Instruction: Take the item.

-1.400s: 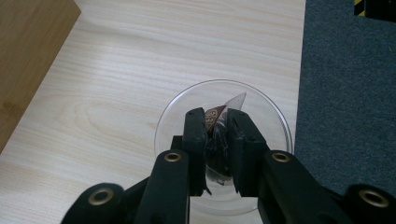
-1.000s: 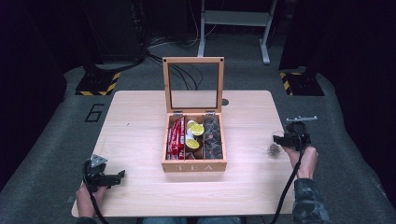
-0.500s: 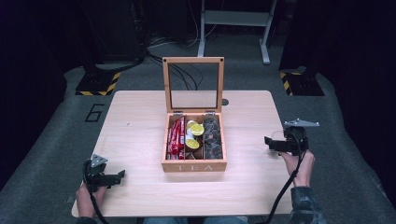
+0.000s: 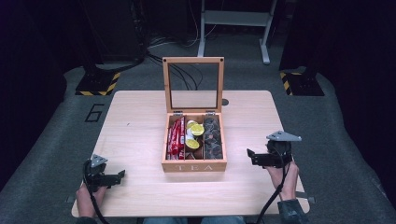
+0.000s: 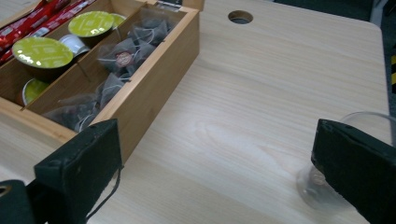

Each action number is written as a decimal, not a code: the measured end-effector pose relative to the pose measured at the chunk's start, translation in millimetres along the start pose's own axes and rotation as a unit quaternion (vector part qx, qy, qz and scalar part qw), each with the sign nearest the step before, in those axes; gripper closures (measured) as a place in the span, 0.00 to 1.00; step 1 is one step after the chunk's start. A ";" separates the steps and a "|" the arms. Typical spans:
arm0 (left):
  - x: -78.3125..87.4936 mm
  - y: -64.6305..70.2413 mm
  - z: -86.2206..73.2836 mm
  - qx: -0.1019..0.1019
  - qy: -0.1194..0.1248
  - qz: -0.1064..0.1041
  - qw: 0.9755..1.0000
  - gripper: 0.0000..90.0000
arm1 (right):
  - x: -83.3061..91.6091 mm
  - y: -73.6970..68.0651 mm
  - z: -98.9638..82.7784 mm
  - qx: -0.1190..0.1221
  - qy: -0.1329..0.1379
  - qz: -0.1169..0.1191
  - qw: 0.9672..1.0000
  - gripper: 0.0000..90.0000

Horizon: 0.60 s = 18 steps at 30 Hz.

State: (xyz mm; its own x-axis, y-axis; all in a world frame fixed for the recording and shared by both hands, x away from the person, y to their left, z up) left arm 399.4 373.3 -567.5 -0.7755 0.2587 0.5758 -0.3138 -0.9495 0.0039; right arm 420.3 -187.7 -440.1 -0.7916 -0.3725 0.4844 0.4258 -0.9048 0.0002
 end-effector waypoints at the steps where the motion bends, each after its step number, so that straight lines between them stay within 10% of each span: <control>1: 0.0 0.0 0.0 0.000 0.000 0.000 1.000 0.00 | 0.0 0.0 0.0 0.000 0.000 0.000 1.000 0.01; 18: 0.0 -0.1 0.0 0.000 0.000 0.000 1.000 0.00 | -31.0 -47.0 -69.9 0.018 -0.027 0.005 0.999 0.03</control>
State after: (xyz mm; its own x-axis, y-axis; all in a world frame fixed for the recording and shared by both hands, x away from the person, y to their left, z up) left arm 399.5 373.3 -567.5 -0.7755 0.2587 0.5758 -0.3138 -0.9495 0.0040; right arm 394.2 -148.1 -516.3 -0.7627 -0.3697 0.5307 0.4507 -0.8923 0.0262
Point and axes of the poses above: each handheld gripper's, and its own axes: x roughly backward along the jaws, z roughly out of its top, y roughly to its right, the point moved 5 cm from there along -x, roughly forward along the jaws, and after that the axes turned 8 degrees about y, right-handed, at the moved point
